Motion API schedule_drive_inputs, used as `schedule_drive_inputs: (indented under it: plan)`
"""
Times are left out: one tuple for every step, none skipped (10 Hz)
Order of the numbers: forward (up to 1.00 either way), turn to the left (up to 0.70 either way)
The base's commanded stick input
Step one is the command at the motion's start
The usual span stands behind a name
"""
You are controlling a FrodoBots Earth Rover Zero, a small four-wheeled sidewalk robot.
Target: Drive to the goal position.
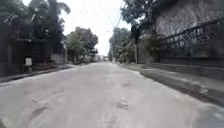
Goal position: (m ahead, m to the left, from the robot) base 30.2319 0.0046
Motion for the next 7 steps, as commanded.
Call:
schedule_drive_inputs:
  plan:
    - [1.0, -0.4]
    - [1.0, -0.38]
    - [1.0, -0.08]
    - [1.0, -0.01]
    - [1.0, 0.0]
    - [1.0, 0.0]
    - [1.0, 0.0]
